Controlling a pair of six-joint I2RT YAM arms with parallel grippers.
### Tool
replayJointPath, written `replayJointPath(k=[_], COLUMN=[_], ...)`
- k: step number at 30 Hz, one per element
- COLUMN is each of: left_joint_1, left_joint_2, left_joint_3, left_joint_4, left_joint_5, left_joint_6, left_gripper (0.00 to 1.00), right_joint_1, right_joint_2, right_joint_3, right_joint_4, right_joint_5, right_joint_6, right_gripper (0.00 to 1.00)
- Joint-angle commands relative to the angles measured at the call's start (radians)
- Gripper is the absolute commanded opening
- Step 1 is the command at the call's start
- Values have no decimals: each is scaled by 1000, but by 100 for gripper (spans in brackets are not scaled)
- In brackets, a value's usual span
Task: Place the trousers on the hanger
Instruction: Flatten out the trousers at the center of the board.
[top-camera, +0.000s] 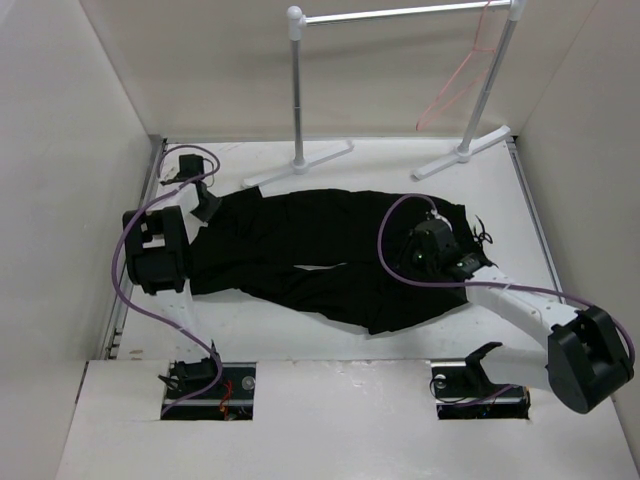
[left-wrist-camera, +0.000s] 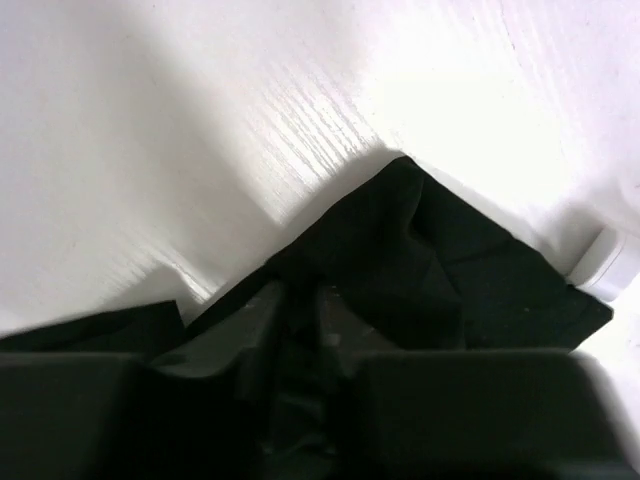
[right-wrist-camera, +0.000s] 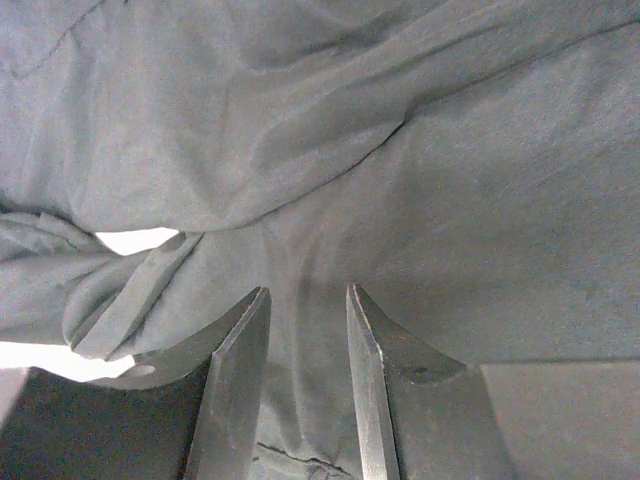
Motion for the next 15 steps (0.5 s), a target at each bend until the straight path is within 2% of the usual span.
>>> replayJointPath(k=[1, 4, 9, 12, 15], left_joint_1=[3, 6, -17, -126, -293], left_joint_2=[-46, -175, -523, -669, -689], left_joint_3=[20, -18, -109, -100, -26], left_joint_4=[22, 14, -12, -95, -164], left_joint_5=[10, -49, -160, -255, -369], left_joint_6=[8, 10, 11, 8, 16], left_gripper=[9, 3, 2, 2, 3], right_joint_1=[20, 21, 18, 9, -5], right_joint_2=[2, 23, 75, 110, 123], right_joint_3=[34, 45, 39, 31, 33], right_joint_4=[4, 15, 55, 79, 99], right_joint_5=[9, 9, 4, -5, -11], right_joint_6=[19, 13, -6, -12, -23], right_gripper=[42, 43, 49, 55, 56])
